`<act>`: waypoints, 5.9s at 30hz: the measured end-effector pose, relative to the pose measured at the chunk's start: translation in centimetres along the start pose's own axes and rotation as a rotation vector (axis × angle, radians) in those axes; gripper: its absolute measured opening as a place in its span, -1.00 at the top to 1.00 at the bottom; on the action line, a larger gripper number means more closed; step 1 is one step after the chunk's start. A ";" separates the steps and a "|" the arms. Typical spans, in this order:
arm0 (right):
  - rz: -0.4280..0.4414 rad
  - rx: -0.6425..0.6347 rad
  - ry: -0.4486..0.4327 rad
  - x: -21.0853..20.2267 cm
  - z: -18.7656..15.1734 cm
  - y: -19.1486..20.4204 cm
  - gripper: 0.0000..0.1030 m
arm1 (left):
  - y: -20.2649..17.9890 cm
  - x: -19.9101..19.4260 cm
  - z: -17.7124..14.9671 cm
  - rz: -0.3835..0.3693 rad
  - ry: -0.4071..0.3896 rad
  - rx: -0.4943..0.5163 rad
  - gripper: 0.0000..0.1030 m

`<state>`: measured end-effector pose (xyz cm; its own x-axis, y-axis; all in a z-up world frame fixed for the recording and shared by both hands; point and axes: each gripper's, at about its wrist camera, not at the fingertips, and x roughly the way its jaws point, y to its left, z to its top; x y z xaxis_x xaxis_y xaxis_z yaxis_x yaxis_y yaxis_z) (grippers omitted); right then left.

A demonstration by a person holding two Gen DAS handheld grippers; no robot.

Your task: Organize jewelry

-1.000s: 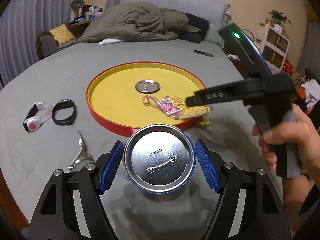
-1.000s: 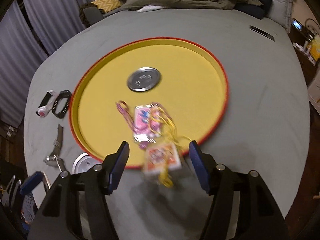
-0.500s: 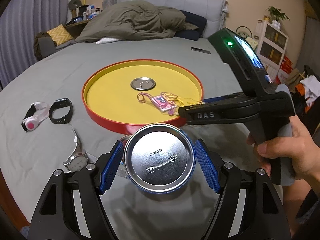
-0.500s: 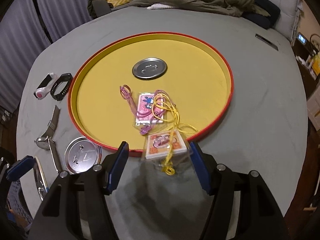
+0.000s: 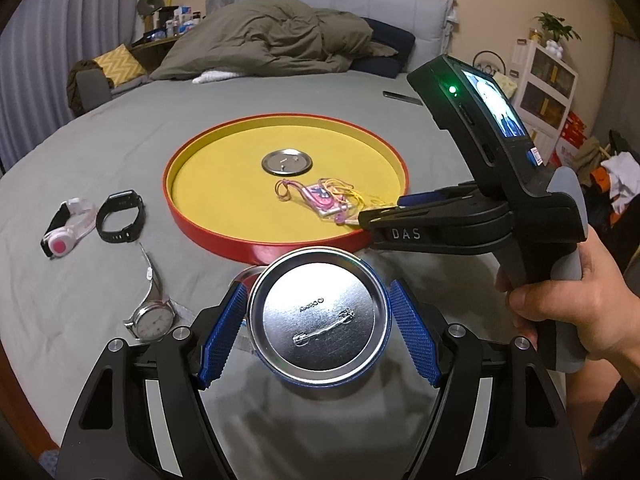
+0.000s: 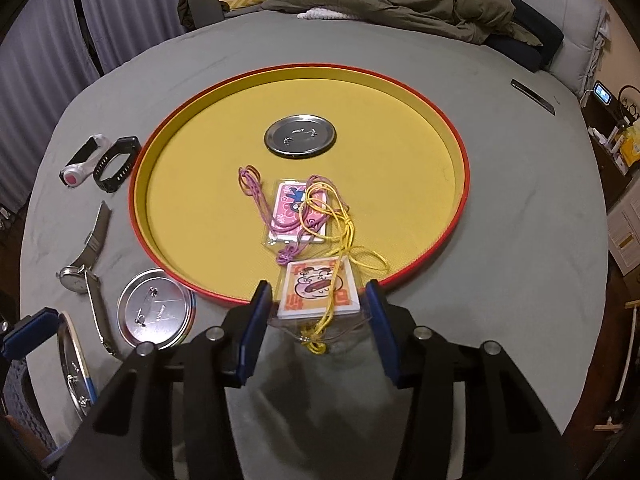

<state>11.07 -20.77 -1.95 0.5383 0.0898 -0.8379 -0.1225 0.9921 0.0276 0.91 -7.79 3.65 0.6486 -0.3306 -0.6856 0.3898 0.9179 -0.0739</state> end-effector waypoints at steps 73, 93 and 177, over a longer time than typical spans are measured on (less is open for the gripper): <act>0.026 0.180 -0.032 -4.4 -12.2 -5.5 0.12 | -4.6 4.4 -4.4 -0.017 0.130 -0.077 -0.39; 0.078 0.145 -0.082 -8.0 -10.2 -5.5 -0.28 | -4.0 2.9 -3.1 0.035 0.102 -0.082 -0.85; 0.021 -0.072 0.045 4.2 4.1 4.4 0.12 | 7.2 23.8 16.4 0.038 0.283 0.120 0.99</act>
<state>16.22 -15.69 -3.06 0.4971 0.1047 -0.8614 -0.1939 0.9810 0.0074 29.84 -12.62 -1.34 0.4629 -0.2067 -0.8620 0.4543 0.8903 0.0304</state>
